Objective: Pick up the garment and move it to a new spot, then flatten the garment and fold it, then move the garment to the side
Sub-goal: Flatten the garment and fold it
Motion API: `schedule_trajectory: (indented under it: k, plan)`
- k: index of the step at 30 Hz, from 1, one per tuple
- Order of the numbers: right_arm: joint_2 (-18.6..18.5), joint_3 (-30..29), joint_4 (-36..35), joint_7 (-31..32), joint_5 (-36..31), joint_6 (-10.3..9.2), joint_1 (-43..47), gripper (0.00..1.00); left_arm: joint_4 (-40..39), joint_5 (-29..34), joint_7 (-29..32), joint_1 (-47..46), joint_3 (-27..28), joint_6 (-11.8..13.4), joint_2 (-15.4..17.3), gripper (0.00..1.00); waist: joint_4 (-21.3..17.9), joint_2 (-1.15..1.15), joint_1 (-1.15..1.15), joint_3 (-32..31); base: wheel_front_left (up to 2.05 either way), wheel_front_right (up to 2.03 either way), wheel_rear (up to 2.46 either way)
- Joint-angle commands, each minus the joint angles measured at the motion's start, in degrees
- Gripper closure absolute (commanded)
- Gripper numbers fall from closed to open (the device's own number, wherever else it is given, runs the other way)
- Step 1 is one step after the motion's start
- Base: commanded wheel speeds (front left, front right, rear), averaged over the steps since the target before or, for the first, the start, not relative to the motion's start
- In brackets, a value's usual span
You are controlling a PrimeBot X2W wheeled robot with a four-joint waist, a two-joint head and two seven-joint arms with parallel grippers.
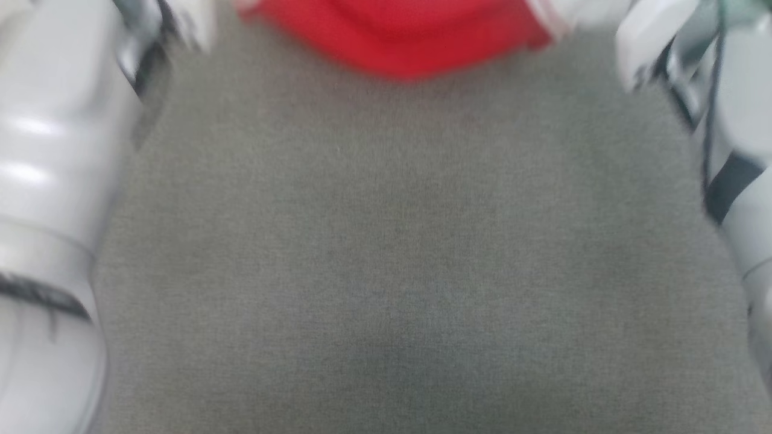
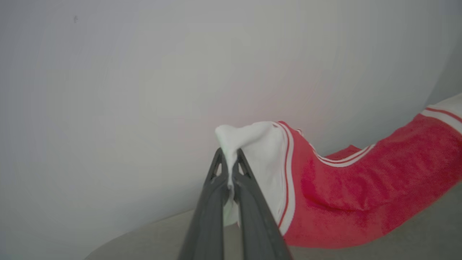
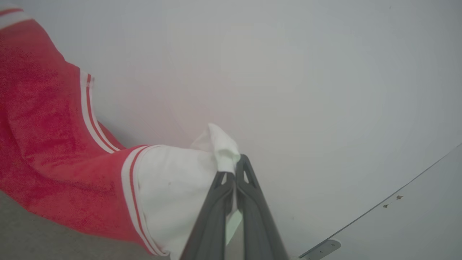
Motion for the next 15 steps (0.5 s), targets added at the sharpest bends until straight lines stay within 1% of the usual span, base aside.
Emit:
schedule_trajectory:
  k: [1,3,4,7,10,11,12,15]
  plan:
    - [0.15,1.86,0.97,0.78,1.59,-0.03,1.86,1.00,-1.40,-1.17,1.43,2.41,-0.95,-0.07,1.03,1.00,0.60,0.00,-0.01,-2.74,0.00,0.00,0.00]
    - [0.25,4.30,1.62,2.08,6.19,-0.03,4.01,1.00,-4.31,-4.48,5.19,6.40,-2.62,-0.10,2.58,1.00,0.57,0.00,-0.01,-4.50,0.00,0.00,0.00]
    - [0.18,6.45,1.69,2.81,7.93,-0.03,5.82,1.00,-5.96,-5.63,6.50,8.44,-3.50,-0.10,3.43,1.00,0.61,0.00,-0.01,-5.58,0.00,0.00,0.00]
    - [-1.12,11.82,-1.19,6.02,16.06,-0.02,10.84,1.00,-11.11,-10.08,10.84,14.14,-5.25,-0.12,6.37,1.00,0.53,0.00,-0.01,-7.73,0.00,0.00,0.00]
    - [-5.33,18.16,-7.69,10.23,24.25,-0.02,16.69,1.00,-16.56,-14.16,14.15,20.16,-6.42,-0.12,10.08,1.00,0.47,0.00,-0.01,-9.54,0.00,0.00,0.00]
    - [-6.98,20.11,-10.36,11.70,26.82,-0.02,18.83,1.00,-18.53,-14.21,15.06,21.77,-7.15,-0.13,11.53,1.00,0.54,0.00,-0.01,-9.97,0.00,0.00,0.00]
    - [-6.98,20.11,-10.36,11.70,26.82,-0.02,18.83,1.00,-18.53,-14.21,15.06,21.77,-7.15,-0.13,11.53,1.00,0.54,0.00,-0.01,-9.97,0.00,0.00,0.00]
    - [-13.51,24.75,-19.37,16.53,34.67,-0.02,25.15,1.00,-24.04,-17.31,17.85,28.03,-7.72,-0.13,15.35,1.00,0.59,0.00,-0.01,-10.96,0.00,0.00,0.00]
